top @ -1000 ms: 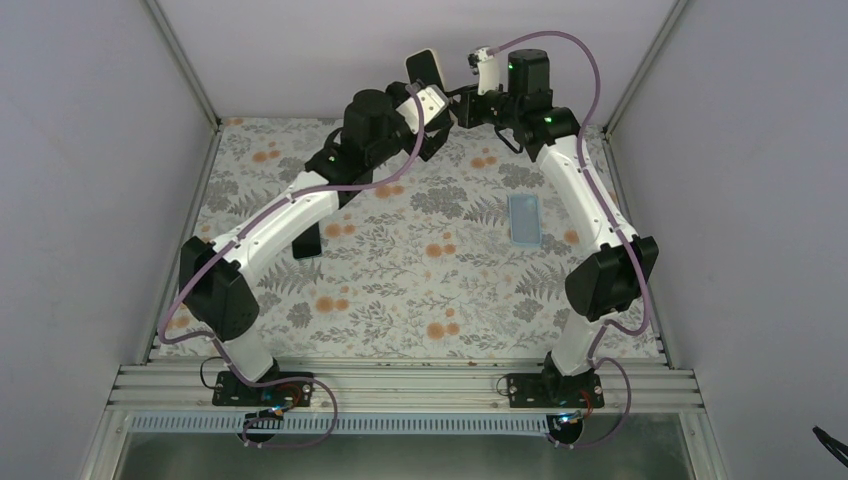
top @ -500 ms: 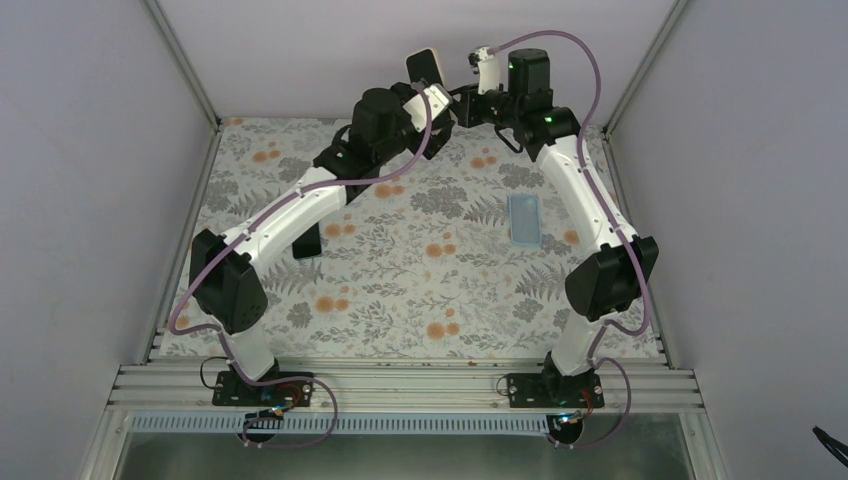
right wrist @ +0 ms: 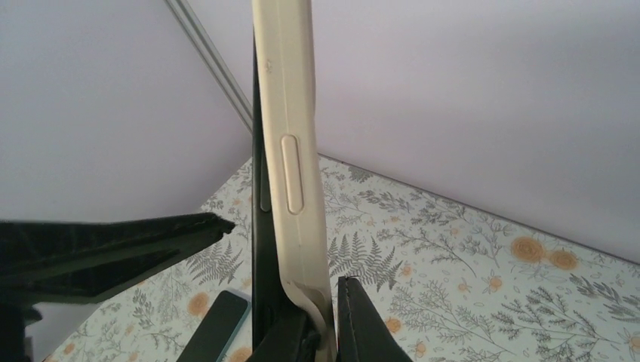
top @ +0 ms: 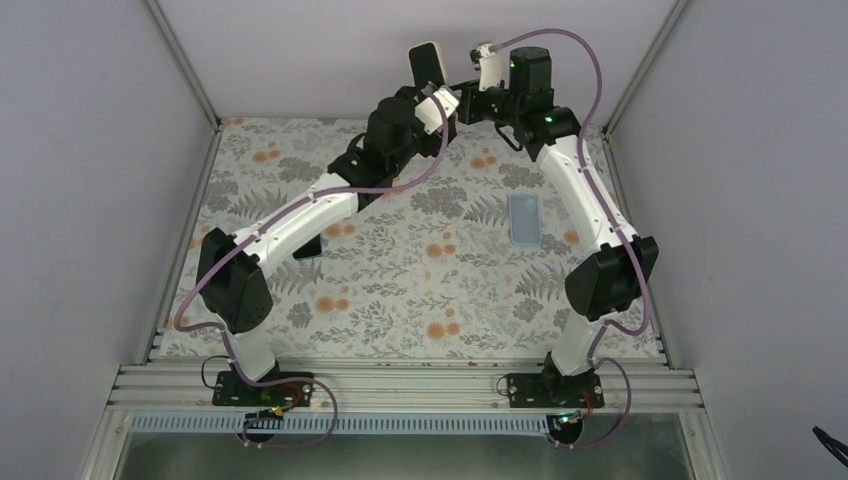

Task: Take the phone out of the phone case

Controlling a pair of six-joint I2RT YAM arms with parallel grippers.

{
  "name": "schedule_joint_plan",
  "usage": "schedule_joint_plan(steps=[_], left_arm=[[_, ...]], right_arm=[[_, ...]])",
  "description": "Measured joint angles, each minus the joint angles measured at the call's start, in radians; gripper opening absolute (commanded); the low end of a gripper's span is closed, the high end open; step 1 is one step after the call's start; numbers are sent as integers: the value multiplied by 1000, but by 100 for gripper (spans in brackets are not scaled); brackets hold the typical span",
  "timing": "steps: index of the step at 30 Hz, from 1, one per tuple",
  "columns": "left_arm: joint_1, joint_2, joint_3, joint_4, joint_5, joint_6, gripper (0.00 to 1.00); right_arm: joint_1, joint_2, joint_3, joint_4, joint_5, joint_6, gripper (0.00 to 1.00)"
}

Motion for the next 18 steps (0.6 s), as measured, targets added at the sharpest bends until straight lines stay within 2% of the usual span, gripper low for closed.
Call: schedule_joint_plan(steps=[1, 3, 6, 8, 12, 18], left_arm=[[-8, 0, -1, 1, -3, 0, 84], [-32, -10, -61, 106, -98, 44, 83], [-61, -44, -236, 388, -213, 171, 83], [-69, -45, -293, 512, -258, 253, 79], [-73, -14, -326, 747, -334, 426, 72], [-85, 79, -357, 1187, -371, 689, 64]], right_arm=[[-1, 0, 0, 1, 2, 0, 3], [0, 0, -1, 15, 6, 2, 3], [6, -8, -19, 23, -2, 7, 3], [9, -18, -42, 42, -4, 9, 3], [12, -37, -55, 84, -39, 23, 3], [12, -74, -68, 123, -129, 8, 3]])
